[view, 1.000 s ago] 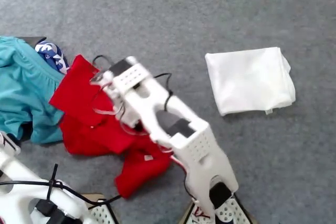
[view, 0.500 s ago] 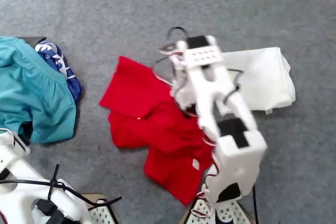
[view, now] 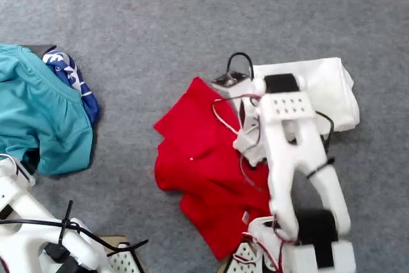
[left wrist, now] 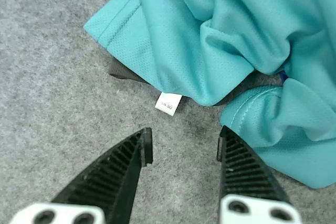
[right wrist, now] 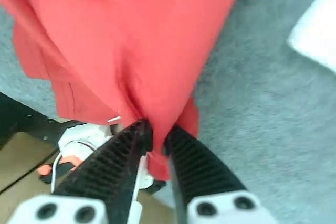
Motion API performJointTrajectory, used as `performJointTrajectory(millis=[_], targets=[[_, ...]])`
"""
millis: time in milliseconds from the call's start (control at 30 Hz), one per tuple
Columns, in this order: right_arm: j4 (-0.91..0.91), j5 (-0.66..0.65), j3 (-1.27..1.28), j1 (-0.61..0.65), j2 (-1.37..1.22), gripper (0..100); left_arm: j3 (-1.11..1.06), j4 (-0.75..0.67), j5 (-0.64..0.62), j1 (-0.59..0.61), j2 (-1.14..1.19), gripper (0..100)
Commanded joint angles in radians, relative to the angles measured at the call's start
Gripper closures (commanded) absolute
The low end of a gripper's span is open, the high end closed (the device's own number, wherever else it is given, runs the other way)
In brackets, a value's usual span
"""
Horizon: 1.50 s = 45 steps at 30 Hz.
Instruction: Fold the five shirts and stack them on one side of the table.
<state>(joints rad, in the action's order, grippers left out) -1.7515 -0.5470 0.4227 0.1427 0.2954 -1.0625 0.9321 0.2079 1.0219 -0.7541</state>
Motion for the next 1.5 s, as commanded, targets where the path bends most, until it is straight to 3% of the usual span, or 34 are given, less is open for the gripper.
performJointTrajectory(millis=[0,133,267,367,533,700,800,967,1200,1467], targets=[[-0.014,-0.066,-0.018,0.072,0.134,82.3,0.002,-0.014,-0.005,-0.01,-0.011,78],[-0.014,-0.107,-0.035,0.152,0.225,74.1,-0.013,-0.061,-0.011,-0.012,-0.011,78],[-0.008,-0.143,-0.13,0.17,0.239,74.0,-0.104,-0.196,-0.072,-0.056,-0.011,78],[0.084,-0.173,-0.217,0.192,0.196,74.0,-0.125,-0.213,-0.123,-0.124,-0.011,78],[0.198,-0.11,-0.415,0.318,-0.145,74.0,-0.163,-0.267,-0.279,-0.174,-0.018,78],[0.189,0.043,-0.774,0.374,-0.579,74.0,-0.173,-0.272,-0.284,-0.173,-0.017,78],[0.115,0.035,-1.007,0.417,-0.792,74.0,-0.171,-0.273,-0.284,-0.173,-0.012,78],[-0.015,-0.181,-1.305,0.471,-1.056,74.0,-0.171,-0.273,-0.284,-0.173,-0.012,78],[-0.012,-0.571,-1.337,0.488,-1.09,74.1,-0.171,-0.275,-0.284,-0.173,-0.012,78],[-0.014,-0.638,-1.326,0.511,-1.092,74.1,-0.171,-0.269,-0.284,-0.17,-0.02,78]])
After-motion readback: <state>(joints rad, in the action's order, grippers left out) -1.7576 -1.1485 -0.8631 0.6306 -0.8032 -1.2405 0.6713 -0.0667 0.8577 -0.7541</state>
